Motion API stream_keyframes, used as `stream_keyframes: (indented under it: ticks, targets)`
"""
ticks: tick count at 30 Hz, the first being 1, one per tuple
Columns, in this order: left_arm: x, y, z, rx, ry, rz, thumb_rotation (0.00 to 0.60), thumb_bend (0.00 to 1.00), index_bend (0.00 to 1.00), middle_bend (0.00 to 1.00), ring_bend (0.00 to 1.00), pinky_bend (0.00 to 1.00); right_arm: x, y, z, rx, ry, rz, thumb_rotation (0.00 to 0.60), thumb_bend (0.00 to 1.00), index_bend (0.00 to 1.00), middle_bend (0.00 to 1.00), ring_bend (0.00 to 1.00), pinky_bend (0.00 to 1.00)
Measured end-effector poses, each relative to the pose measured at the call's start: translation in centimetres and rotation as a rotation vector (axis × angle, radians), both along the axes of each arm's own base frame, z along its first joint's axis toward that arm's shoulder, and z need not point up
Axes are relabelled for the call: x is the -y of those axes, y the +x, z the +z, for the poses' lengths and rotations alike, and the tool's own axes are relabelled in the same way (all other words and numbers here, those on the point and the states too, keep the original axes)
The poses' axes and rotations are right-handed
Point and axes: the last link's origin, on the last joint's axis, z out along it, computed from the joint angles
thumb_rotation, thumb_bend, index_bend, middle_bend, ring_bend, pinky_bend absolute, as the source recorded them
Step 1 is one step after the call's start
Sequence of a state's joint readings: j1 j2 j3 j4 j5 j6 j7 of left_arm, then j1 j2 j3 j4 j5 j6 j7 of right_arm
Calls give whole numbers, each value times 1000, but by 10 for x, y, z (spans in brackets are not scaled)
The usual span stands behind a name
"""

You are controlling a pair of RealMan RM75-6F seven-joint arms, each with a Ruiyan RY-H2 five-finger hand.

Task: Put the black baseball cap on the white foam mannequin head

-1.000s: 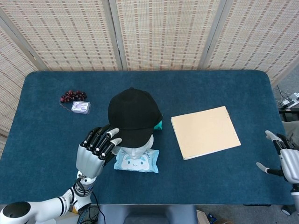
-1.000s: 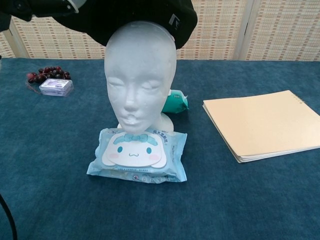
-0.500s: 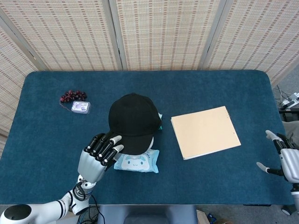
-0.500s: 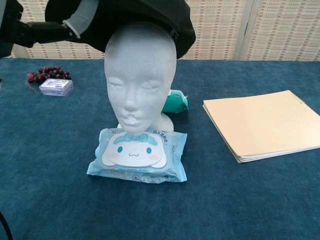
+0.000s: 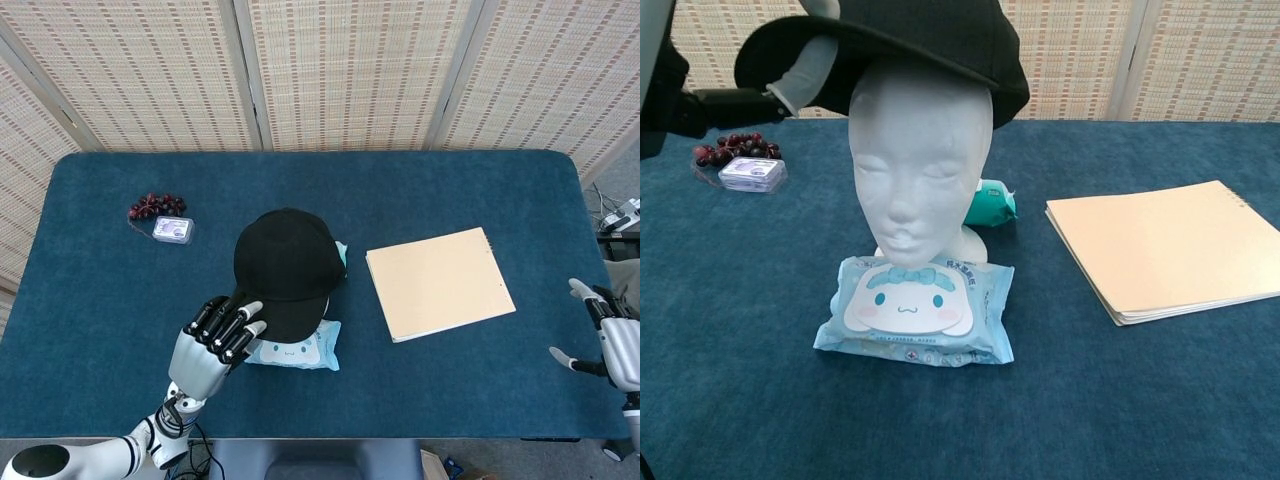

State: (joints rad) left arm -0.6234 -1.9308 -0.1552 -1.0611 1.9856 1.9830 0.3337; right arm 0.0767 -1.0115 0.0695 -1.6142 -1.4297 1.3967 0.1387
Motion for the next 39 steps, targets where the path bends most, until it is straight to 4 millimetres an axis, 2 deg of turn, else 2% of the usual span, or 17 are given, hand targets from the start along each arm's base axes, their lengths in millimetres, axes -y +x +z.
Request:
stream_keyframes:
  ticks: [12,29,34,39]
  targets:
    - [7,-14,-10,-12,-30,23,600,373,891,464,339,447,1,-1,-1,-15,8,-3,600,0,61,239,113,383]
    - [16,-36,0,62,-66,55,600,374,859,464,340,446,0,1,-3,-27,26,4,600,0,61,241,113,375]
    - [16,-38,2,71,-72,63,600,374,779,464,340,446,0,1,-3,-34,31,4,600,0,61,242,114,373]
    - [15,-39,1,71,-84,79,600,373,605,464,340,446,0,1,-3,-37,31,3,600,0,61,242,114,373]
